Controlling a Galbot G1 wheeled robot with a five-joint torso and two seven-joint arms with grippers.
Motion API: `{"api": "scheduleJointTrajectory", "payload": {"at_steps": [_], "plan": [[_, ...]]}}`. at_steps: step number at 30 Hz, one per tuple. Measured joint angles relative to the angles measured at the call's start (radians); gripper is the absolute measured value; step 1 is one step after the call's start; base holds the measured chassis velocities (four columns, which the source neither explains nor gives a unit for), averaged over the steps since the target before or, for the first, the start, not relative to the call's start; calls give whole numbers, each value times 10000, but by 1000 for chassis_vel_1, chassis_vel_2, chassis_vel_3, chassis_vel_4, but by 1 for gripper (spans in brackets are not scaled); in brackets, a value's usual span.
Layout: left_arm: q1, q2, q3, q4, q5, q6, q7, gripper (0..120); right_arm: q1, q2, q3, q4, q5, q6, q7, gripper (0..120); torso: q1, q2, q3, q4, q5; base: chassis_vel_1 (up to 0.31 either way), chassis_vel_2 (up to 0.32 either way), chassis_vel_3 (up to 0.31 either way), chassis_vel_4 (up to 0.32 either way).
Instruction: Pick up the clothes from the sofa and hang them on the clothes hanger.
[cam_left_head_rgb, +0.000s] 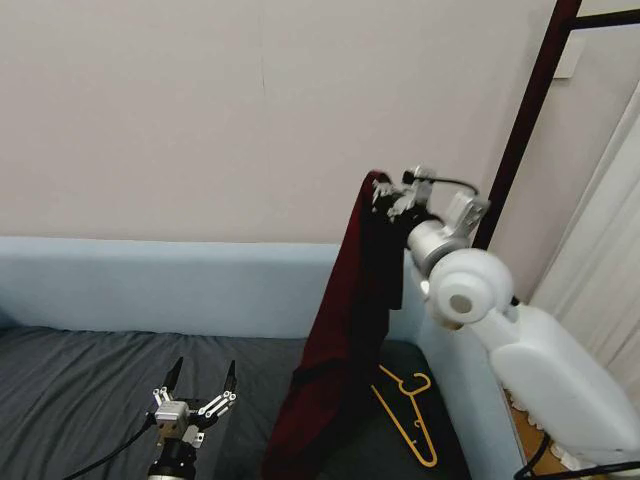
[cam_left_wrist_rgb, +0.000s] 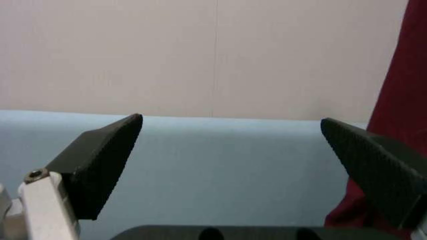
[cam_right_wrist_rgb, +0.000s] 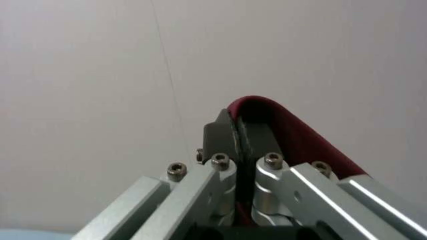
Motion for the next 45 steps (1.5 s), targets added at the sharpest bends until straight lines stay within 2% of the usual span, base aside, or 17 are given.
{"api": "scheduleJointTrajectory", "payload": {"at_steps": [2,6,9,12,13,15,17,18,21,26,29,34,40,42,43,45], "plan": [[-66,-10,17,19,-2,22,-1,100,220,-198,43,59,230,-161,71,0,0,-1,2,3,8,0,0,0,0],[-177,-46,31,54,-8,51,-2,100,342,-511,65,309,628,-484,347,0,0,0,-2,1,-2,0,0,0,0],[-93,-113,31,52,35,74,5,100,-617,-450,-544,676,465,-810,744,0,0,-1,0,0,5,0,0,0,0],[129,-139,23,37,215,67,63,100,-1585,301,-1291,606,302,-860,1113,0,0,-1,1,3,4,0,0,0,0],[129,-139,23,37,215,67,63,100,-1585,301,-1291,606,302,-860,1113,0,0,-1,1,3,4,0,0,0,0],[275,-152,23,31,314,31,140,100,-2036,1149,-1681,179,363,-750,1287,0,0,-2,0,7,1,0,0,0,0],[390,-154,39,30,376,-6,191,100,-2179,1760,-1930,-342,320,-479,1198,0,0,-2,0,8,-1,0,0,0,0],[390,-154,39,30,376,-6,191,100,-2179,1760,-1930,-342,320,-479,1198,0,0,-2,0,8,-1,0,0,0,0],[655,-155,65,24,587,-149,235,100,-2203,2784,-2225,-1273,68,-197,1124,0,0,-2,1,5,-1,0,0,0,0],[616,-183,170,61,663,-240,178,100,-2141,3278,-2347,-1778,-162,-174,1146,0,0,-2,0,5,-2,0,0,0,0],[432,-270,310,175,1066,-413,-64,100,-2143,3483,-2442,-1902,-255,-173,1139,0,0,-2,1,1,0,0,0,0,0],[136,-554,623,522,2694,-882,-645,100,-2090,3841,-2580,-2108,-286,-90,986,0,0,-2,1,1,2,0,0,0,0],[-179,-778,1109,965,3546,-1077,-1258,100,-1943,4019,-2606,-2308,-271,128,757,0,0,-1,0,4,2,0,0,0,0],[-544,-1042,1344,1487,4336,-1167,-2009,100,-1911,4057,-2603,-2436,-288,188,671,0,0,-2,0,2,3,0,0,0,0],[-544,-1042,1344,1487,4336,-1167,-2009,100,-1911,4057,-2603,-2436,-288,188,671,0,0,-2,0,2,3,0,0,0,0],[-1136,-1529,1748,2243,4944,-991,-2671,100,-1886,4091,-2513,-2654,-306,208,515,0,0,-2,1,1,2,0,0,0,0]]}}
